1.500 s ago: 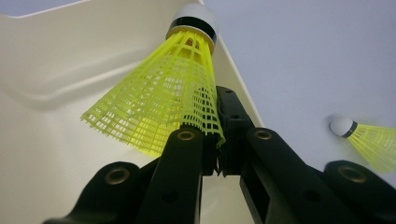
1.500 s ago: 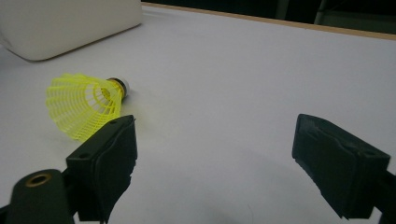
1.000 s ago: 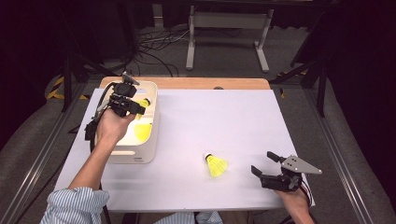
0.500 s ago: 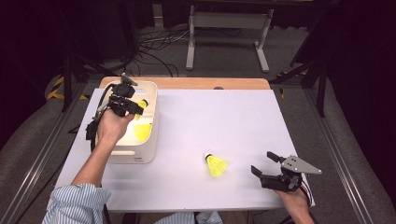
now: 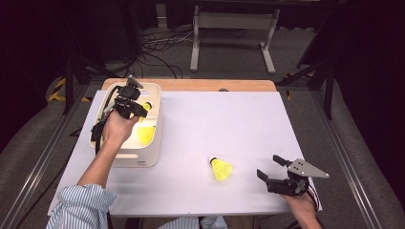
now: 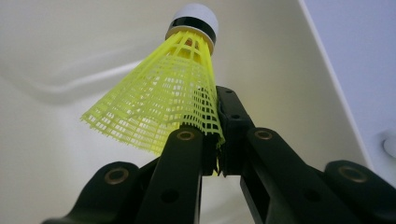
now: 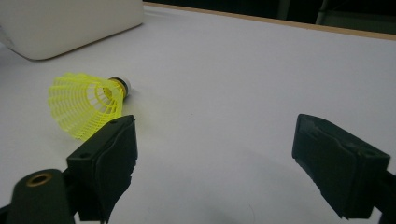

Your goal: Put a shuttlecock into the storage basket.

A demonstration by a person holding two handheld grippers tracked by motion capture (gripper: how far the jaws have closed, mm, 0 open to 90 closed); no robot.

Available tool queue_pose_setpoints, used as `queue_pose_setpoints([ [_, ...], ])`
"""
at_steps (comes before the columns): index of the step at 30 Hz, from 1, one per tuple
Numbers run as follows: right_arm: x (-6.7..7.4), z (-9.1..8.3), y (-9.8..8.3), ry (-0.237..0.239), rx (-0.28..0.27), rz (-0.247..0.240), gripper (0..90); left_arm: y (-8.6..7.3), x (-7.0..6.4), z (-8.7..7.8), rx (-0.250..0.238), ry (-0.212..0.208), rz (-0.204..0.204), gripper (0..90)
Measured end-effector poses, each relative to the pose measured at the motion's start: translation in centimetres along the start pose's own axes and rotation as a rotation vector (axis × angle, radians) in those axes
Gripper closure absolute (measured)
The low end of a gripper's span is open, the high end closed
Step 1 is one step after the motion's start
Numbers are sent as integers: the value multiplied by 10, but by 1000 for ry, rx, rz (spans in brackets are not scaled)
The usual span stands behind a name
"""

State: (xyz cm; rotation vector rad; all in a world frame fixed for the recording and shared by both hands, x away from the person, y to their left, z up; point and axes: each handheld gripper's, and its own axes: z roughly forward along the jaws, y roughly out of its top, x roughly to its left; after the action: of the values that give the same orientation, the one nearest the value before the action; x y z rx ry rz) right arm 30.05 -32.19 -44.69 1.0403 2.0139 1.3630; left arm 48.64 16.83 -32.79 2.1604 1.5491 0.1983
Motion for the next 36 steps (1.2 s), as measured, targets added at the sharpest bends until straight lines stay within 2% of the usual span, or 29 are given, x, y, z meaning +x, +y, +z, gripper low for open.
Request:
queue_pose_setpoints([
  [4, 0, 0, 0, 2, 0, -3, 147, 1, 2, 4, 15, 4, -6, 878],
  [9, -1, 0, 0, 2, -1, 3, 147, 4, 5, 9, 17, -14, -22, 877],
  [24, 0, 0, 0, 7, -4, 5, 147, 12, 11, 28, 78, 1, -56, 876],
  [36, 0, -1, 0, 6, -5, 6, 147, 14, 14, 33, 88, 5, -68, 867],
])
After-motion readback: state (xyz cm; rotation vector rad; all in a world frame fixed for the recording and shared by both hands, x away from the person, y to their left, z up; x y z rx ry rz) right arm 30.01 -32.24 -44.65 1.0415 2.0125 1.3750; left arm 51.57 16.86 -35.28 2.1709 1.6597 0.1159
